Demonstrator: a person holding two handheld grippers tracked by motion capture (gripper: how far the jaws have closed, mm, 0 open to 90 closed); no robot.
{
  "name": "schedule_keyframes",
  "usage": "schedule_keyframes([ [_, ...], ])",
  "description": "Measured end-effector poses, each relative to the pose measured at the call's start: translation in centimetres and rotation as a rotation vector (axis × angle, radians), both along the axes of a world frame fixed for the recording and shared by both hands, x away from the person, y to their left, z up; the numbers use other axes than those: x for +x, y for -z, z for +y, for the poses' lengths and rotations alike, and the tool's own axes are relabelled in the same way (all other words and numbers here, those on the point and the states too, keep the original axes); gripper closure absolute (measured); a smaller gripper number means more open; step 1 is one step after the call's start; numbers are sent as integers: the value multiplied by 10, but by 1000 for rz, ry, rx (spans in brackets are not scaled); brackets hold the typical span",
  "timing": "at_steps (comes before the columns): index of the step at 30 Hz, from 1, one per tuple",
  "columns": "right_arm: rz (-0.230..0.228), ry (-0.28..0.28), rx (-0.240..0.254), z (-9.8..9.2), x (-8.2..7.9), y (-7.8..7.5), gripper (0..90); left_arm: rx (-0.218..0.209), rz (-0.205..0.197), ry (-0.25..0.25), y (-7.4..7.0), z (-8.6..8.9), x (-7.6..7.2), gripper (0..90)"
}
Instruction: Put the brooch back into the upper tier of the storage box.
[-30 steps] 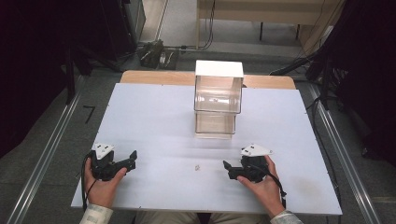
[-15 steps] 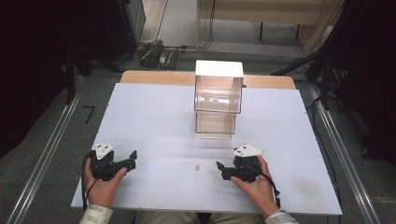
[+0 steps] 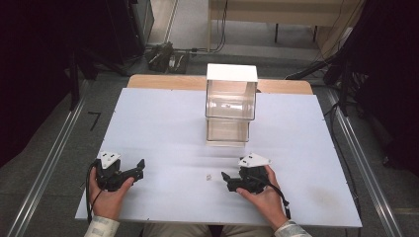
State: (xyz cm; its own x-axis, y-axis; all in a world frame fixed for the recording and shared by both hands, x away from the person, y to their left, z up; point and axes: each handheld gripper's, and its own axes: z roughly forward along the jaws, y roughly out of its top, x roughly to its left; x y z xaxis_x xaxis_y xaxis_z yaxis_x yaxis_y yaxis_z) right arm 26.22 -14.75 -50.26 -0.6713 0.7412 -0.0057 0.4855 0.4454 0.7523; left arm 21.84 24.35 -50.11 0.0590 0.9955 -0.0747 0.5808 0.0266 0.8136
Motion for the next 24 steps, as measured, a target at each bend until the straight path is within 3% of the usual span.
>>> schedule_keyframes([
  [17,-4,-33,0,16,1,4,195,-4,3,0,0,-1,0,94],
  [24,3,-40,22,21,1,3,214,-3,5,1,1,-1,0,94],
])
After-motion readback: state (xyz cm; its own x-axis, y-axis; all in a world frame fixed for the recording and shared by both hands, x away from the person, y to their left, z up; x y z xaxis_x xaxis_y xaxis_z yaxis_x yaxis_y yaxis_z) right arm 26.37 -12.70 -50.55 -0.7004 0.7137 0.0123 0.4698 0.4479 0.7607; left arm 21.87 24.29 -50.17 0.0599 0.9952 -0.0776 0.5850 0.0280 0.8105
